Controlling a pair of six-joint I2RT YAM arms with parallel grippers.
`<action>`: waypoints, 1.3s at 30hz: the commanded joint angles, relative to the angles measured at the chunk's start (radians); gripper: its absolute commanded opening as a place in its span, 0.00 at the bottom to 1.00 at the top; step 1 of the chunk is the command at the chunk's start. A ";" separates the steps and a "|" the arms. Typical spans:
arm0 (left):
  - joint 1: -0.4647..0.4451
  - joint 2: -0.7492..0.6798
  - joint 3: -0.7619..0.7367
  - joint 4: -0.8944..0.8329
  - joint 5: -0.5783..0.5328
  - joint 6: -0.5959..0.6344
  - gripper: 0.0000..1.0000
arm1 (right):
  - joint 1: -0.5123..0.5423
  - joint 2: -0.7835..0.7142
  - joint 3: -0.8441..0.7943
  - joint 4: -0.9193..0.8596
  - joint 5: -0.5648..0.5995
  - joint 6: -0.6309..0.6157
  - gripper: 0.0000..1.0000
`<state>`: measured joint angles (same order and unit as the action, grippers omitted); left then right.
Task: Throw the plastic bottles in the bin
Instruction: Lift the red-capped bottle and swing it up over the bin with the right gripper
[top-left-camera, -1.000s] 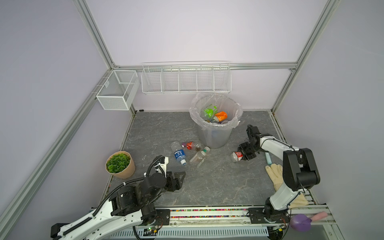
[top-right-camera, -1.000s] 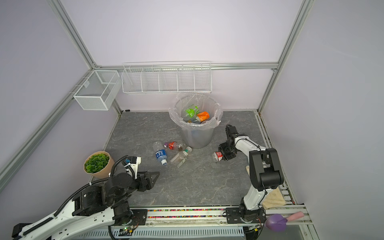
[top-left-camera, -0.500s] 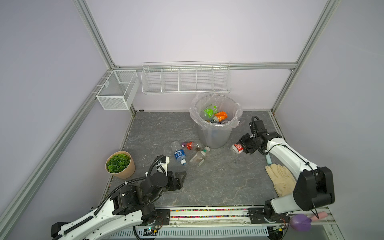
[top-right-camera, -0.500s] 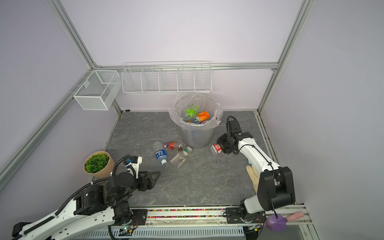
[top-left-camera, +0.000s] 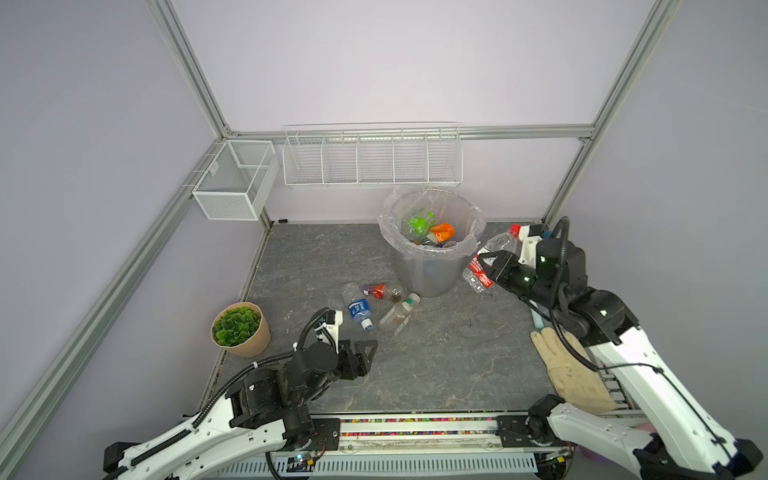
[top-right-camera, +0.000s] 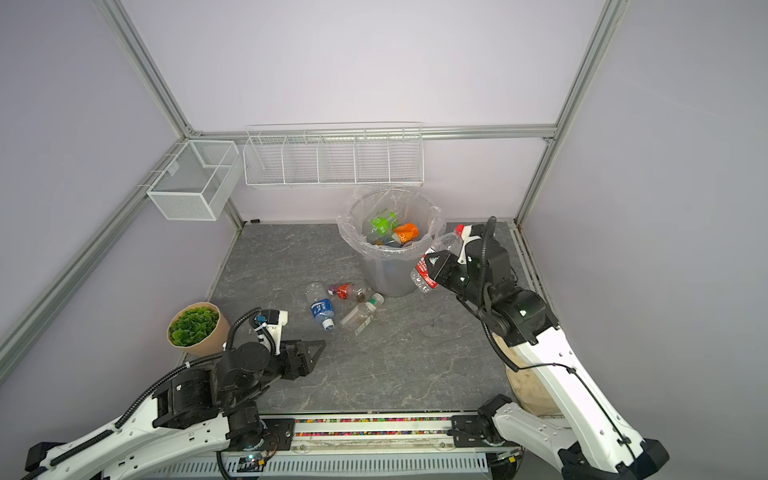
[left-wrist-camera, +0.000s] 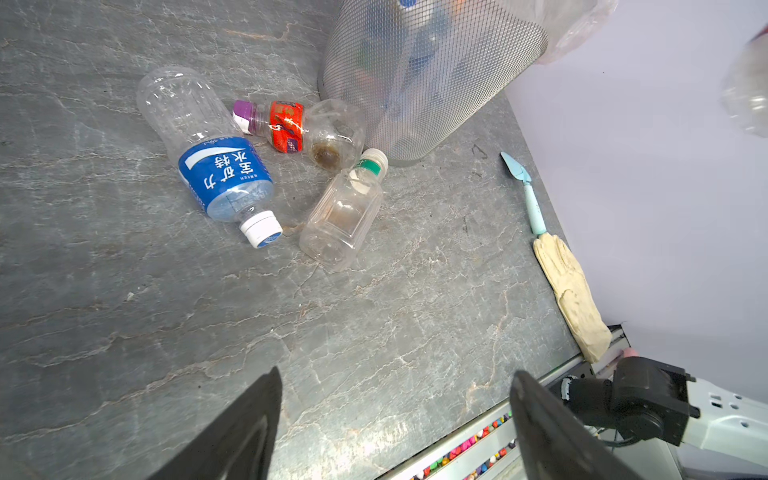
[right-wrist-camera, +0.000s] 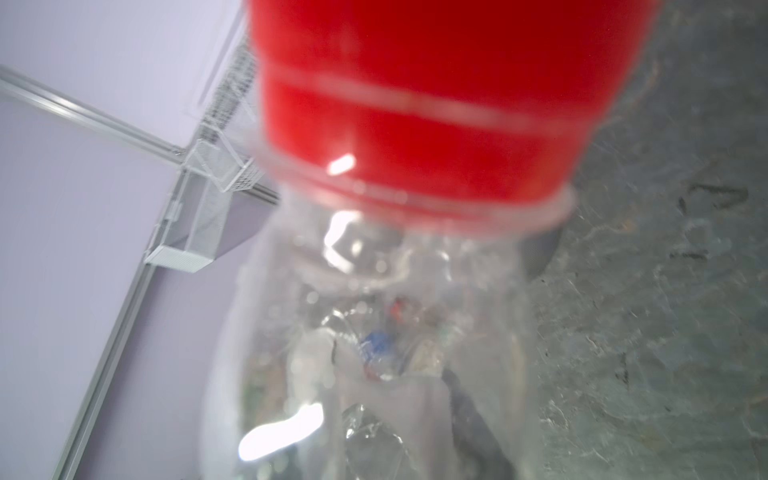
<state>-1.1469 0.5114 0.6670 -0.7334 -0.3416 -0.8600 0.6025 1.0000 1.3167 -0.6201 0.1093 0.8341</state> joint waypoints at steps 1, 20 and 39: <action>-0.006 0.013 -0.014 0.035 0.005 -0.014 0.85 | 0.162 -0.014 0.050 0.015 0.178 -0.181 0.07; -0.006 -0.080 -0.032 0.006 0.009 -0.033 0.85 | 1.050 0.565 0.726 0.015 1.027 -1.030 0.07; -0.005 -0.225 -0.044 -0.105 -0.013 -0.053 0.85 | 1.080 0.871 1.089 0.752 1.197 -1.979 0.07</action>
<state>-1.1477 0.3096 0.6350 -0.7952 -0.3325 -0.8864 1.6863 1.8473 2.3318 -0.0826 1.2728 -0.9051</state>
